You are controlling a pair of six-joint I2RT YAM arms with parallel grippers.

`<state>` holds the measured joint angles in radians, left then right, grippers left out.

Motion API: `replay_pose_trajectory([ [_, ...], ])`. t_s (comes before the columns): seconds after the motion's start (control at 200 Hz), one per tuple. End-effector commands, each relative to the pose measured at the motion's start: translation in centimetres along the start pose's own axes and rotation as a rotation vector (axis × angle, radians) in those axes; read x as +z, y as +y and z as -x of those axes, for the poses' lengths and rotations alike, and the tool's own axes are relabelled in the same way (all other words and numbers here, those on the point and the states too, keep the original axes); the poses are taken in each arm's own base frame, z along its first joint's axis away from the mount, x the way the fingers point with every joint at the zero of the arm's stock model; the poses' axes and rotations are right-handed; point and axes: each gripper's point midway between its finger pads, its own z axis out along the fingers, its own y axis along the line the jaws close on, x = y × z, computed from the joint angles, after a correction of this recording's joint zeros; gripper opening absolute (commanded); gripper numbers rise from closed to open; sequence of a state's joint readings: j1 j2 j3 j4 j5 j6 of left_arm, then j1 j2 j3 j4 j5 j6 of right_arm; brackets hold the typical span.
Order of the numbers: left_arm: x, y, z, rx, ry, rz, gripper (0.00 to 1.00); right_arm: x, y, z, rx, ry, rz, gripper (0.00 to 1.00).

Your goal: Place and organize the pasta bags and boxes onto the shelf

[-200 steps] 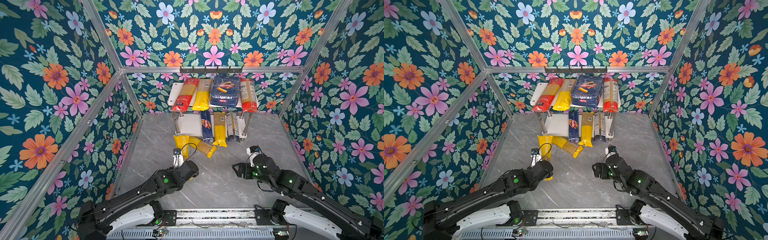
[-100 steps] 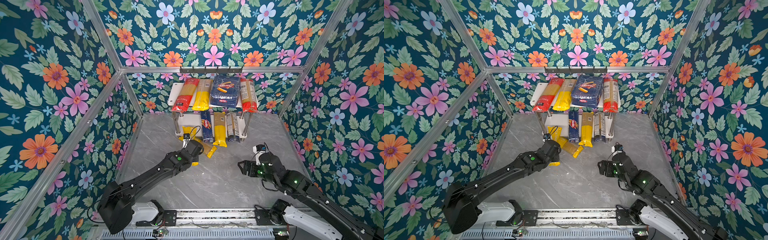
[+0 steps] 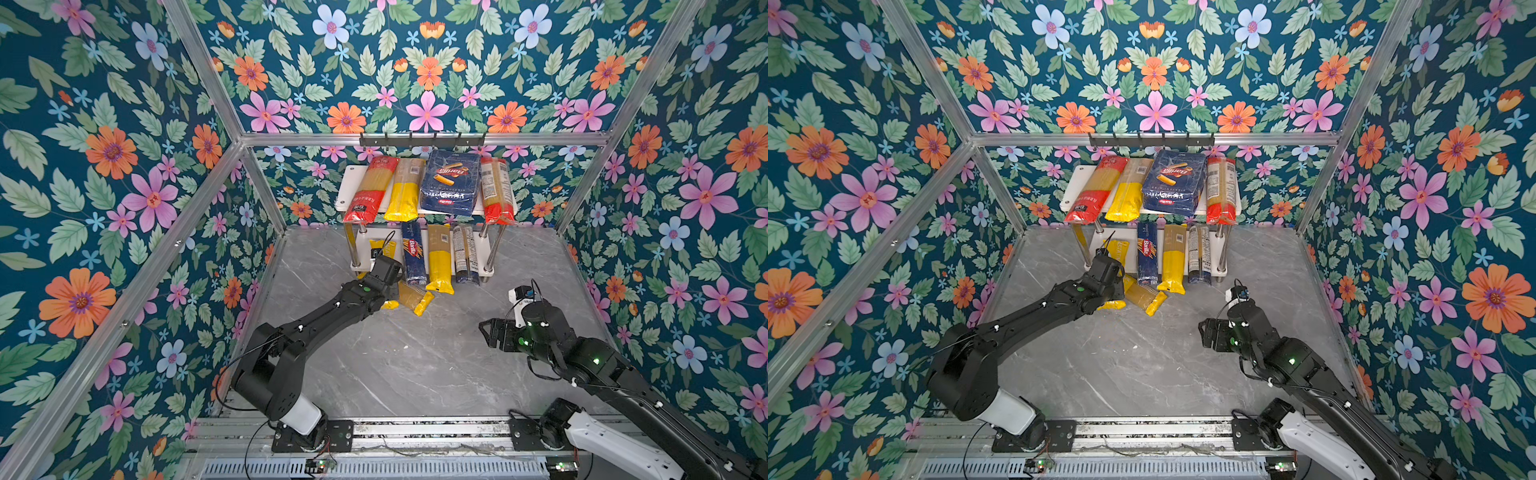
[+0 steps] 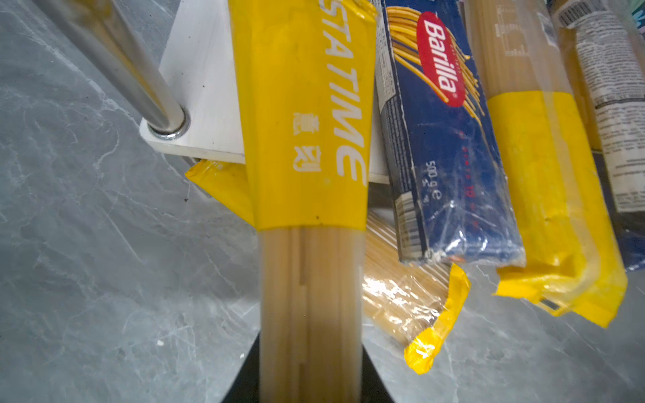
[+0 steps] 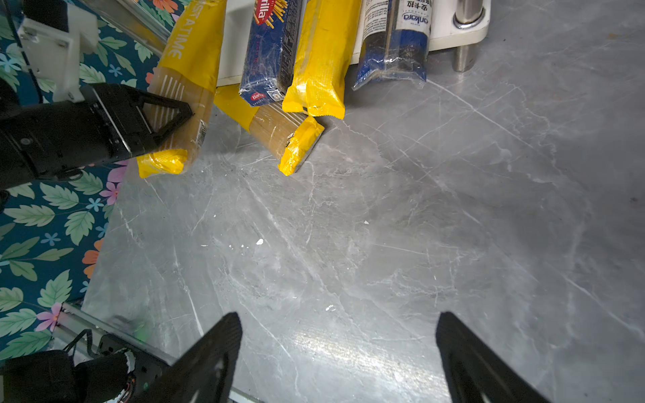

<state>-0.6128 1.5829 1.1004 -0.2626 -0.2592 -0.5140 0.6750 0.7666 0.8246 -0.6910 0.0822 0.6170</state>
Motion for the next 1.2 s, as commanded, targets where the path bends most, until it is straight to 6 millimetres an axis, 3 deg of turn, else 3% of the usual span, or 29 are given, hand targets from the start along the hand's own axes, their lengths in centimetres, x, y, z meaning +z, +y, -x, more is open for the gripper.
replay_pose_trajectory([
  [0.0,0.6,-1.7,4.0,-0.014,-0.125,-0.059,0.0,-0.1,-0.4,0.4,-0.017,-0.008,-0.023,0.88],
  [0.28,3.4,-2.7,7.0,-0.017,-0.173,-0.064,0.0,0.2,-2.1,1.2,0.036,-0.008,-0.046,0.88],
  [0.6,7.4,-2.4,9.0,-0.033,-0.168,-0.04,0.0,0.8,-3.5,2.5,0.056,-0.005,-0.073,0.88],
  [1.195,12.3,-5.2,7.9,-0.065,-0.089,-0.139,0.0,1.4,-4.8,3.2,0.09,0.003,-0.089,0.88],
])
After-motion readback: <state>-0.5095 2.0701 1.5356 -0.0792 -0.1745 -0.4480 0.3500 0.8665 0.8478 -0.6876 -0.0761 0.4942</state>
